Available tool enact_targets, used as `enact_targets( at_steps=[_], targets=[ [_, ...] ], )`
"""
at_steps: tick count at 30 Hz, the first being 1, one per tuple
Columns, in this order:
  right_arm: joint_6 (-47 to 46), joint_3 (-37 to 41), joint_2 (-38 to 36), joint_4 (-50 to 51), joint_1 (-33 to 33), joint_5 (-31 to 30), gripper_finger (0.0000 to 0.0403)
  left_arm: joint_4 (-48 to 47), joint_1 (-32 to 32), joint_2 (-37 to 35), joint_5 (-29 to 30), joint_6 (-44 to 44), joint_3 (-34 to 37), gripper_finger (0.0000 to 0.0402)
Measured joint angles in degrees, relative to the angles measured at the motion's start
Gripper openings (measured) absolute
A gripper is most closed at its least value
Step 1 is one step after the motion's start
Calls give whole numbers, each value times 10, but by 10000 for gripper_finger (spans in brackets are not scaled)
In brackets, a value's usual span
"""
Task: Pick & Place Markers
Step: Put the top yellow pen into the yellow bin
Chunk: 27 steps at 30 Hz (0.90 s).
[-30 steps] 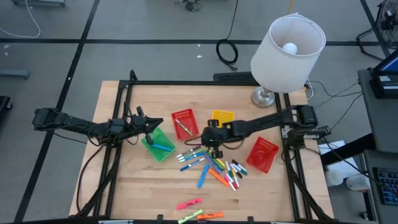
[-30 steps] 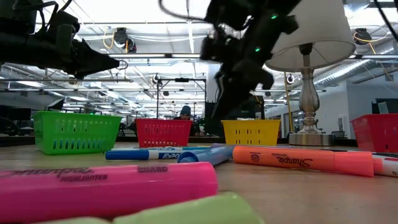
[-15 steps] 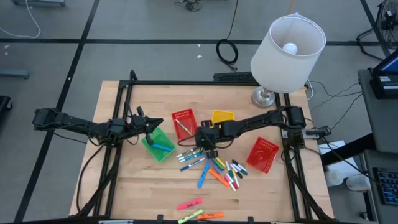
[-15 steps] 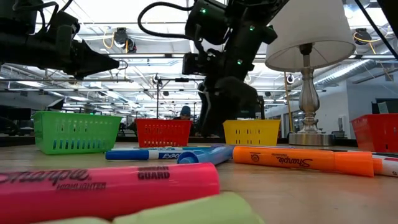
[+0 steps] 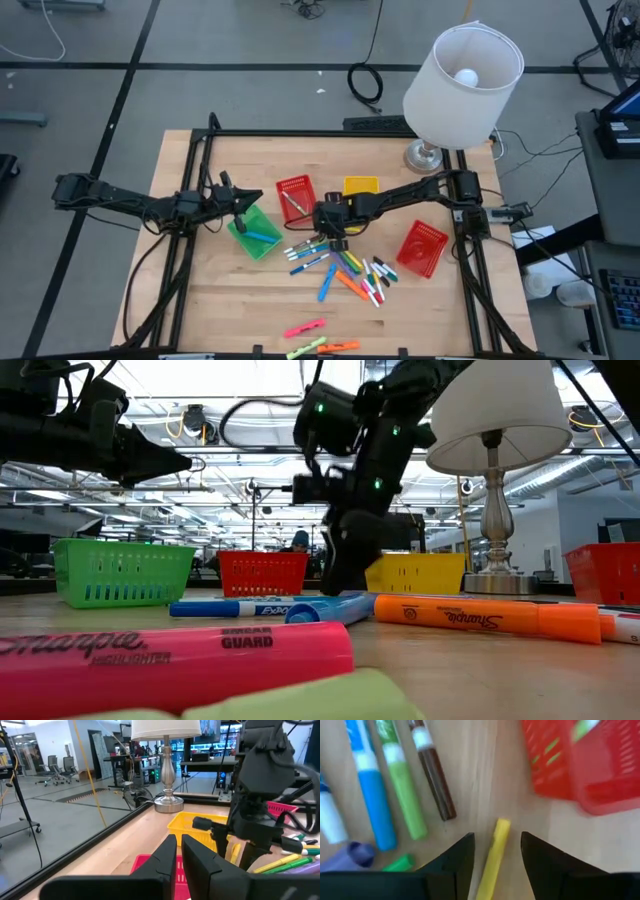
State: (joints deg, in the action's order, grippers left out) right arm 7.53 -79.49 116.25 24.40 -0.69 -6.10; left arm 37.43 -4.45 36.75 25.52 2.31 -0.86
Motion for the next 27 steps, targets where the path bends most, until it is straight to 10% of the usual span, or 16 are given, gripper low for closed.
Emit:
enact_targets(
  at_steps=[27],
  targets=[
    [19,1,16,-21,5,2,16,-2,0,0,0,2,0,37]
  ],
)
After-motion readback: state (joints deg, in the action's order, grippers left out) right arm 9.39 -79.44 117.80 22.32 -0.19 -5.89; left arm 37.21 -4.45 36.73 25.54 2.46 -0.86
